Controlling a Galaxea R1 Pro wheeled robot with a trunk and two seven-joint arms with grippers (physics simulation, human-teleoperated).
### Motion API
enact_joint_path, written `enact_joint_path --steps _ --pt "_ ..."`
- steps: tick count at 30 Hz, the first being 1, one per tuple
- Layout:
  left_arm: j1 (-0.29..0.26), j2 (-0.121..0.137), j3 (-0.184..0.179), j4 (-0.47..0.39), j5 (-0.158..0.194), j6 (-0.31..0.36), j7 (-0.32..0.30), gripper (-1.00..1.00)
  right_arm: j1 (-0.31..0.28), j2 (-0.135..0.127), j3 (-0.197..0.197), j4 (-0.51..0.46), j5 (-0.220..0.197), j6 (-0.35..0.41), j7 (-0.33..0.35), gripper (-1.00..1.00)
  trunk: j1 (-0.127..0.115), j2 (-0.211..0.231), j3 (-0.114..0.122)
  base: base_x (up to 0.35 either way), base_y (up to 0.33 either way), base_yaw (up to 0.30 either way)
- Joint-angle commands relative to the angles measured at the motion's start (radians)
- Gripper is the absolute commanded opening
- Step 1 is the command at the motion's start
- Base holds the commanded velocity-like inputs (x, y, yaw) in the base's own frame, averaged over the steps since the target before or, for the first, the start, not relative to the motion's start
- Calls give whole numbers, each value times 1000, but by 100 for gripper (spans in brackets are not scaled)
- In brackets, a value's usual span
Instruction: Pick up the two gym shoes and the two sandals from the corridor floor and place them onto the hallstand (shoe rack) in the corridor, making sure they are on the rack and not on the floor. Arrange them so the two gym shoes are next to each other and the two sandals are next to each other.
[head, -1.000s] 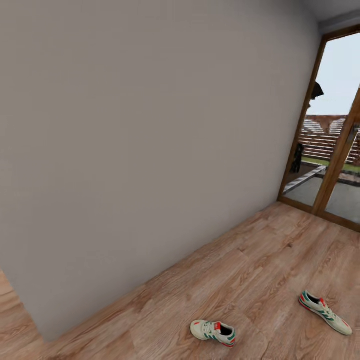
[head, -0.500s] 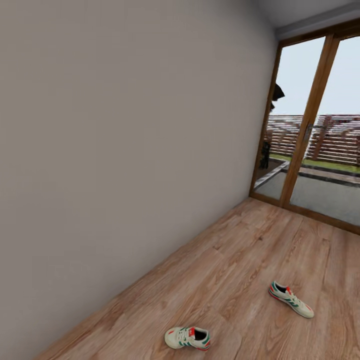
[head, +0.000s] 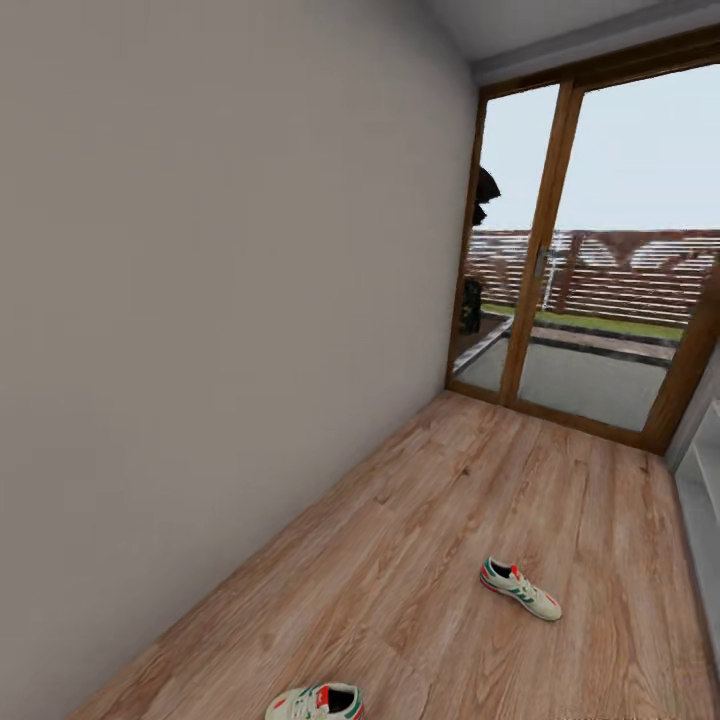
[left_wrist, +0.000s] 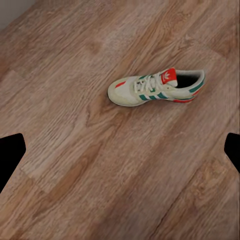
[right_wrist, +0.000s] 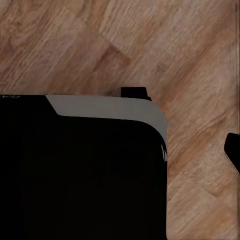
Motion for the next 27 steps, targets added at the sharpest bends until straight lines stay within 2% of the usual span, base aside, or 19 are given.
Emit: enact_joint_path --steps 1,6,16,27 --pt "1 0 0 -2 0 -1 0 100 0 0 -1 -1 0 -1 1 100 0 0 -1 196 -225 -290" --pt "1 0 0 -2 0 -1 0 100 0 0 -1 -1 0 -1 1 100 0 0 -1 158 -244 -290" --pt "1 0 0 -2 0 -1 0 100 0 0 -1 -1 0 -1 1 100 0 0 -1 20 -279 -288" --pt "1 0 0 -1 1 -1 0 100 0 0 -1 -1 0 -1 1 100 0 0 -1 61 -283 -43"
